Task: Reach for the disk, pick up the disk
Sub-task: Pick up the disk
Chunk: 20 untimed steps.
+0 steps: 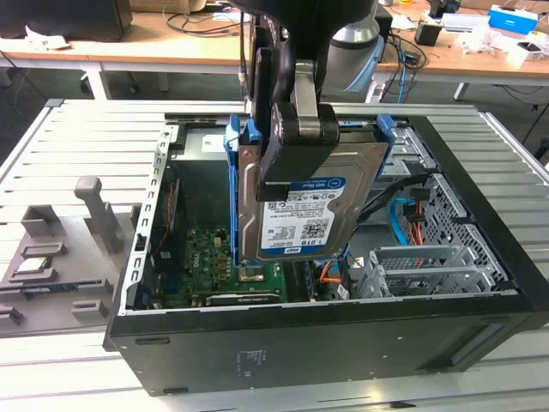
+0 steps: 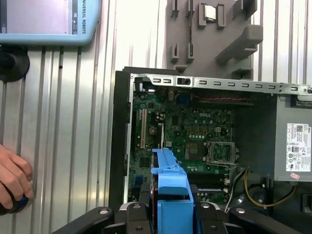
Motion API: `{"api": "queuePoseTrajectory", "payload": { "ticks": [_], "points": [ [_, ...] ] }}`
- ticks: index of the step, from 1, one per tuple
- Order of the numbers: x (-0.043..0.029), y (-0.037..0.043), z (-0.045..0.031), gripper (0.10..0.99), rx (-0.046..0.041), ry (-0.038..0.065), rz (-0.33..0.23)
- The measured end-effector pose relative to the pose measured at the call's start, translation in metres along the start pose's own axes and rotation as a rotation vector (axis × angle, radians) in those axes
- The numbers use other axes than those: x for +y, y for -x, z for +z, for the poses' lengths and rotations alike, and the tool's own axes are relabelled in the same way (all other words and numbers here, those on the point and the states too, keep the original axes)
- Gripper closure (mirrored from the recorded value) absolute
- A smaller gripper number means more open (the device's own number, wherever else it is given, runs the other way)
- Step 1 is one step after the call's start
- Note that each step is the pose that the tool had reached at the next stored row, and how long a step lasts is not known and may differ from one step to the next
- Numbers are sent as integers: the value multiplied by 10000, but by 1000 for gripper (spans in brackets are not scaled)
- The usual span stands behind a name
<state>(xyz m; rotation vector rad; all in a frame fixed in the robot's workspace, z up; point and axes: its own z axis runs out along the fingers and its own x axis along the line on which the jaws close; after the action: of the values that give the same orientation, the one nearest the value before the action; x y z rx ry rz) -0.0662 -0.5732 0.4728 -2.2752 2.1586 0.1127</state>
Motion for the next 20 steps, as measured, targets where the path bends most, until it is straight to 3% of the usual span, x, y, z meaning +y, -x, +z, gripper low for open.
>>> {"api": "queuePoseTrajectory", "payload": {
  "ticks": [7,20],
  "points": [
    [-8,-151,-8,718,-1,0,0],
    [-493,-176,-32,718,-1,1,1]
  ]
}}
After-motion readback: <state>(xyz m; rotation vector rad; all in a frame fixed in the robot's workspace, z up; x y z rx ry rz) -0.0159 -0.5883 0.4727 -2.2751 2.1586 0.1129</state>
